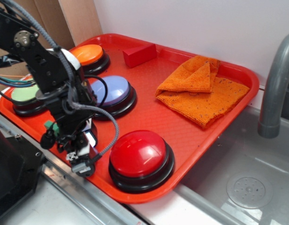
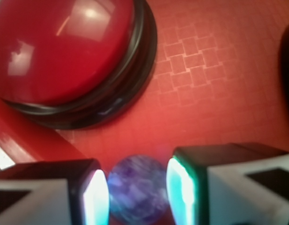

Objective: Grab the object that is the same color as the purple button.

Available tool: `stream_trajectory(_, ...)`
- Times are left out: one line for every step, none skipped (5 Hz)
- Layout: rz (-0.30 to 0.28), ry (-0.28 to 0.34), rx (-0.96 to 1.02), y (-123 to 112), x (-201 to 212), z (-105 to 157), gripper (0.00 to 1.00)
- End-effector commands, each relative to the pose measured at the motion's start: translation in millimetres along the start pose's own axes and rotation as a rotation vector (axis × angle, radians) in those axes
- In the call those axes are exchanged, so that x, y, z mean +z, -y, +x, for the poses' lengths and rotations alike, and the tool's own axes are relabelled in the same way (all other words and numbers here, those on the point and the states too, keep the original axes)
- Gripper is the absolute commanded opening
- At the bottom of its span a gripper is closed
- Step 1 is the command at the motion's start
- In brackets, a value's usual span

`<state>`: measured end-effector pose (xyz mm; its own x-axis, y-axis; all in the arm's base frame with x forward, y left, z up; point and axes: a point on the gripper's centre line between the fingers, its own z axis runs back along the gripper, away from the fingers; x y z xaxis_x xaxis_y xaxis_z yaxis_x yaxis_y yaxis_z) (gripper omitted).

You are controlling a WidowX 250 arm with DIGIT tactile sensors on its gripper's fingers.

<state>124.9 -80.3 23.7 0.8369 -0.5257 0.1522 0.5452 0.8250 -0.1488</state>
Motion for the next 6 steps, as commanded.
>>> stream_trajectory(0.026, 0.022, 0.145, -3, 31, 3, 0.0)
stream_trajectory(0.062, -0.011, 0.294, -7, 61, 16, 0.0)
stream_trajectory(0.099, -0.029, 0.395, -14, 87, 27, 0.0)
stream_trajectory(0.131, -0.055, 0.602, -29, 123, 30, 0.0)
stream_trajectory(0.167, -0.026, 0.707, -42, 145, 25, 0.0)
stream_trajectory(0.26, -0.017, 0.736, -56, 172, 22, 0.0)
